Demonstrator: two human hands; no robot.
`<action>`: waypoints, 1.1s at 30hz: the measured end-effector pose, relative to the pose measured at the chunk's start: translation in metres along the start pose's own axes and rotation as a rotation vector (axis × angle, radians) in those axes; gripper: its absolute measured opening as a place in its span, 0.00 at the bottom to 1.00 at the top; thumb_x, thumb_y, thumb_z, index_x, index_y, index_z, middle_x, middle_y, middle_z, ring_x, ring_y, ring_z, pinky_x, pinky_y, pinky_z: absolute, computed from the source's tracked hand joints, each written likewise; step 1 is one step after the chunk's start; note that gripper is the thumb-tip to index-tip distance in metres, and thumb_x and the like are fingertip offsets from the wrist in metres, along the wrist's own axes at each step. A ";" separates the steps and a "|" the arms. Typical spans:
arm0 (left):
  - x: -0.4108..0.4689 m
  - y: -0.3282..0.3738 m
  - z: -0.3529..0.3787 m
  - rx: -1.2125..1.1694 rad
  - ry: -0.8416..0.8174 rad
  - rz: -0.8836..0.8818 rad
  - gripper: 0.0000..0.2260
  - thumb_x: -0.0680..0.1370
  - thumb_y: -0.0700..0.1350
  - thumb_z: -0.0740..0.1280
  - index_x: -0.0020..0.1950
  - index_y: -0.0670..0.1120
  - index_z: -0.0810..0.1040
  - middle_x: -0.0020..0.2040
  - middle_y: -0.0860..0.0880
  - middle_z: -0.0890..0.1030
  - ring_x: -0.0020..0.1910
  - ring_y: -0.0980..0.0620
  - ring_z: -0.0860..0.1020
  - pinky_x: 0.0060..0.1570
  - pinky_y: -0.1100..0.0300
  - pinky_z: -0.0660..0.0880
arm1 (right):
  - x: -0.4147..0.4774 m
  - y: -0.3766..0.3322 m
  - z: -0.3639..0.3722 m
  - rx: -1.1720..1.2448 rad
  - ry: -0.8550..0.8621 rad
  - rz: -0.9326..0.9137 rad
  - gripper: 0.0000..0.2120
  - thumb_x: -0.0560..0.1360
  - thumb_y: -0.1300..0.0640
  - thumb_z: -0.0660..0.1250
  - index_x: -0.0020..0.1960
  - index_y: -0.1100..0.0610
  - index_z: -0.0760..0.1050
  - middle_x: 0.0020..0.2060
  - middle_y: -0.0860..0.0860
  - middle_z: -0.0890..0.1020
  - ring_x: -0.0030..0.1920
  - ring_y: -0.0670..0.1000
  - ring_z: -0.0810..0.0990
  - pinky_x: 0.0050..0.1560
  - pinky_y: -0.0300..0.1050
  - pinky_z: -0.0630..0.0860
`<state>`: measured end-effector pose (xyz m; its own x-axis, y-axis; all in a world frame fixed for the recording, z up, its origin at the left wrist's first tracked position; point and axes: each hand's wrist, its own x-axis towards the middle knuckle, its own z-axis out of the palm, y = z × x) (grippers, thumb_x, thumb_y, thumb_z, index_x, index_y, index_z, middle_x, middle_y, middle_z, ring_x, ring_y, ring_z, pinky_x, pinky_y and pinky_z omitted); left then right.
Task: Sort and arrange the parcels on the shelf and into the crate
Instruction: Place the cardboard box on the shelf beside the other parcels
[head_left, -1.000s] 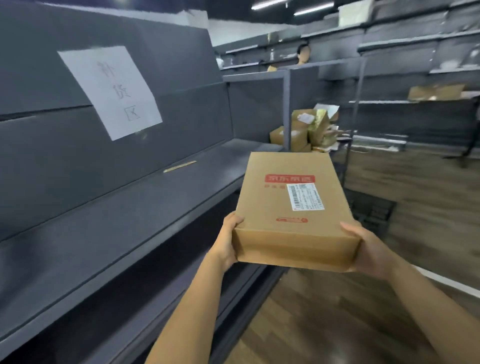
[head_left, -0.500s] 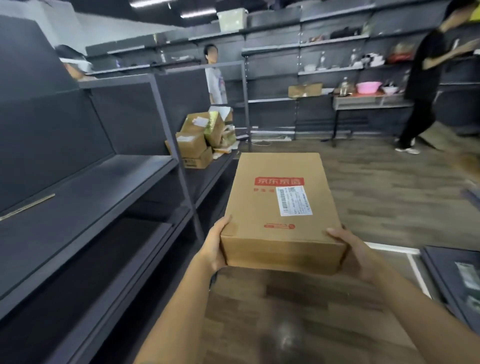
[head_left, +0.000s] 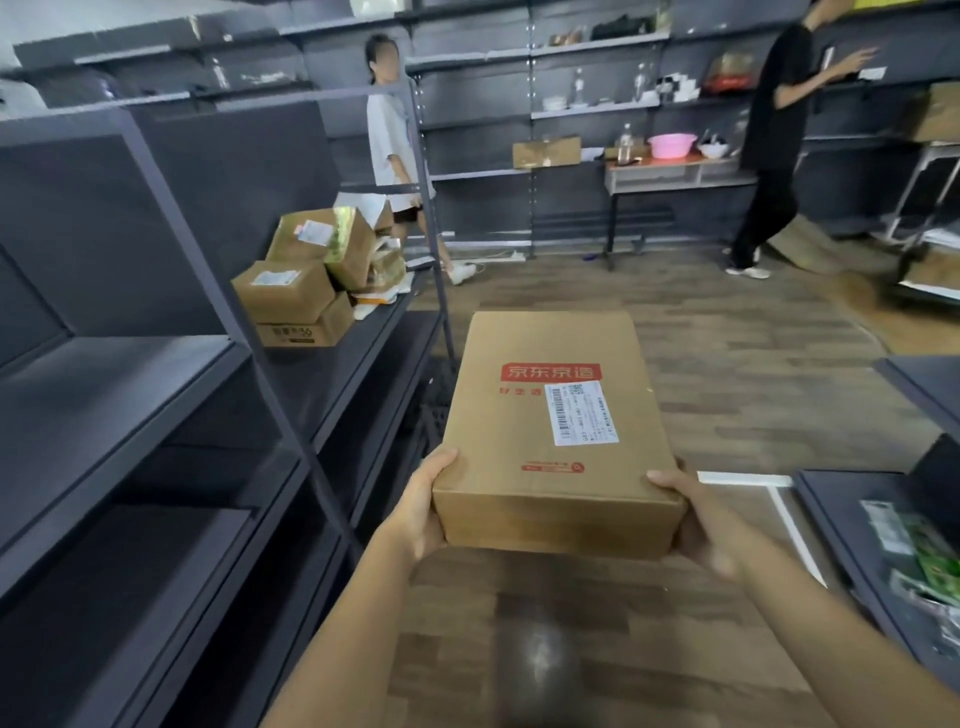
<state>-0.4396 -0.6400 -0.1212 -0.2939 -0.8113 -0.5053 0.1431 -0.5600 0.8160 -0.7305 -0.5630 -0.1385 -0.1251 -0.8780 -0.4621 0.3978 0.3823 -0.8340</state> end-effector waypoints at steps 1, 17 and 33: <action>0.015 0.008 -0.002 -0.005 0.001 -0.011 0.22 0.75 0.61 0.63 0.66 0.54 0.74 0.60 0.46 0.81 0.59 0.42 0.78 0.53 0.45 0.78 | 0.014 -0.006 0.002 0.012 0.001 -0.001 0.22 0.74 0.55 0.64 0.66 0.44 0.66 0.55 0.50 0.80 0.45 0.52 0.79 0.35 0.50 0.79; 0.182 0.065 -0.002 -0.050 0.025 -0.044 0.22 0.76 0.59 0.63 0.67 0.51 0.73 0.62 0.44 0.80 0.53 0.45 0.79 0.46 0.50 0.78 | 0.169 -0.054 0.009 0.076 0.023 0.038 0.18 0.75 0.60 0.62 0.60 0.42 0.67 0.47 0.47 0.81 0.43 0.49 0.79 0.35 0.46 0.78; 0.353 0.120 0.109 -0.091 0.174 0.046 0.21 0.77 0.58 0.61 0.67 0.51 0.73 0.60 0.44 0.81 0.49 0.48 0.80 0.34 0.59 0.79 | 0.383 -0.178 -0.084 -0.056 -0.081 0.063 0.16 0.74 0.58 0.63 0.55 0.39 0.68 0.45 0.46 0.81 0.40 0.48 0.79 0.31 0.42 0.76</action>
<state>-0.6291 -0.9755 -0.1713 -0.1183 -0.8490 -0.5151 0.2399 -0.5278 0.8148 -0.9255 -0.9426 -0.1923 -0.0268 -0.8712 -0.4903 0.3508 0.4511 -0.8207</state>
